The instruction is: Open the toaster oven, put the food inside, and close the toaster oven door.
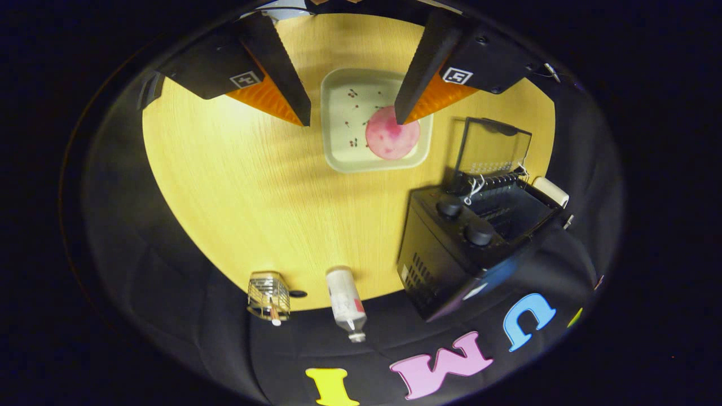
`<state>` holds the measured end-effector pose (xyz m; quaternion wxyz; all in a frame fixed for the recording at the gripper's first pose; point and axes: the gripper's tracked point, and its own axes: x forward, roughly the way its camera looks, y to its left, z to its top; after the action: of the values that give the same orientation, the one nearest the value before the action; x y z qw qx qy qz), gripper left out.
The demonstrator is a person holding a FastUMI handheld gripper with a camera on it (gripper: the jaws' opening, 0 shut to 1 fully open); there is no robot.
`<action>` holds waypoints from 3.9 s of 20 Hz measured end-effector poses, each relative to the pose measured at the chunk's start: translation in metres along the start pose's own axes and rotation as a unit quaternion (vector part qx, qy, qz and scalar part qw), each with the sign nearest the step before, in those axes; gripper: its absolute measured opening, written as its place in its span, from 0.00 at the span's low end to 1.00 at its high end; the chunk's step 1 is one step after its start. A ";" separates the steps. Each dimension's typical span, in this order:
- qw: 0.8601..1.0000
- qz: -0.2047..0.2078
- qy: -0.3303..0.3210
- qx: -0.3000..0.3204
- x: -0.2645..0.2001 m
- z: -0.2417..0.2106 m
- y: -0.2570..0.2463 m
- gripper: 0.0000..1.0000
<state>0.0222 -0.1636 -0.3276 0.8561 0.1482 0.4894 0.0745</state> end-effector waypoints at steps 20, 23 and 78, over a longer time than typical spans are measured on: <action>0.997 0.001 0.076 -0.030 0.056 -0.015 -0.022 0.13; 0.996 0.021 0.082 -0.017 0.055 -0.020 -0.017 0.10; 0.927 0.114 -0.135 0.332 0.101 0.088 0.261 0.05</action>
<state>0.1538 0.0943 -0.2830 0.8016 0.4875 0.3457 -0.0162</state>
